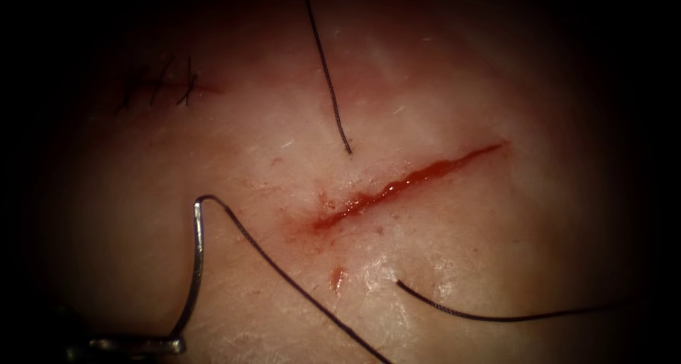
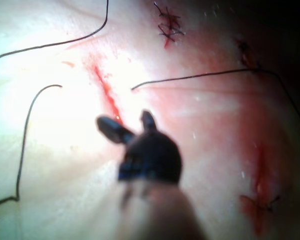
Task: Wound Closure
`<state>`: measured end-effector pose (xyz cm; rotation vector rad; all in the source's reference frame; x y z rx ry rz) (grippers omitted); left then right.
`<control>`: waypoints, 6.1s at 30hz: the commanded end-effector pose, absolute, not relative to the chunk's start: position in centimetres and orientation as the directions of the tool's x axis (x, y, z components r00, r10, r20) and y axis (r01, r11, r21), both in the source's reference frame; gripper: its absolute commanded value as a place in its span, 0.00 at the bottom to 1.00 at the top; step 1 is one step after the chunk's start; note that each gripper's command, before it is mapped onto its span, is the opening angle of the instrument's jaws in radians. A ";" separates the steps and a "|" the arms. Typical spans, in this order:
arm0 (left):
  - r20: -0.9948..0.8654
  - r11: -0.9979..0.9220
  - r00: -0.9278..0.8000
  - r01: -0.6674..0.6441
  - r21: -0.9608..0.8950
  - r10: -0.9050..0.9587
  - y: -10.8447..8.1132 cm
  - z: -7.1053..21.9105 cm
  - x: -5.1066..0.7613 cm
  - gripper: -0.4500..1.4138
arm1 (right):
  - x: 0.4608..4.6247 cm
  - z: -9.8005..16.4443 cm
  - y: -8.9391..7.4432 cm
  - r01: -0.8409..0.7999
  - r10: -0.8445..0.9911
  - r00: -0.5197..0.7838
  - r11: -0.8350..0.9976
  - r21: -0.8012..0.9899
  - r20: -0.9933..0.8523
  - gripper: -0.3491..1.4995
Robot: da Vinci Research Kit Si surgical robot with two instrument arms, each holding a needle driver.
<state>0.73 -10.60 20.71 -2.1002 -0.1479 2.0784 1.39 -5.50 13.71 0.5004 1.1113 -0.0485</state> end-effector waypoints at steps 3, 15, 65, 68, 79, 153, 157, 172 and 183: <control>-0.979 -0.977 0.018 -0.058 -0.203 0.202 -10.7 20.8 0.64 0.00 | 1.72 14.0 -5.9 0.239 0.198 0.435 0.915 0.325 -0.878 0.83; -0.979 -0.977 0.018 -0.060 -0.202 0.202 -10.7 20.8 0.61 0.00 | 2.10 14.7 -6.8 0.108 0.158 0.430 0.969 0.224 -0.889 0.82; -0.979 -0.977 0.017 -0.059 -0.204 0.203 -10.7 20.7 0.66 0.00 | 2.82 15.0 -7.9 0.219 0.095 0.410 0.955 0.200 -0.907 0.00; -0.979 -0.977 0.017 -0.059 -0.204 0.203 -10.7 20.7 0.66 0.00 | 2.77 15.0 -7.9 0.223 0.093 0.408 0.955 0.198 -0.908 0.00; -0.979 -0.977 0.017 -0.059 -0.204 0.203 -10.7 20.7 0.65 0.00 | 2.47 14.8 -8.0 0.262 0.084 0.423 0.942 0.211 -0.902 0.00; -0.979 -0.977 0.019 -0.056 -0.205 0.204 -10.7 20.7 0.65 0.00 | 0.59 14.1 -7.3 0.266 0.124 0.651 0.887 0.378 -0.749 0.90; -0.979 -0.977 0.019 -0.057 -0.205 0.204 -10.7 20.7 0.64 0.00 | 0.75 14.0 -6.6 0.272 0.091 0.662 0.896 0.352 -0.744 0.90; -0.979 -0.977 0.019 -0.057 -0.205 0.204 -10.7 20.7 0.64 0.00 | 1.94 14.7 -6.9 0.035 0.188 0.461 0.973 0.230 -0.867 0.87; -0.979 -0.977 0.019 -0.058 -0.205 0.204 -10.7 20.7 0.65 0.00 | 2.46 15.2 -7.5 0.092 0.118 0.426 0.981 0.173 -0.897 0.80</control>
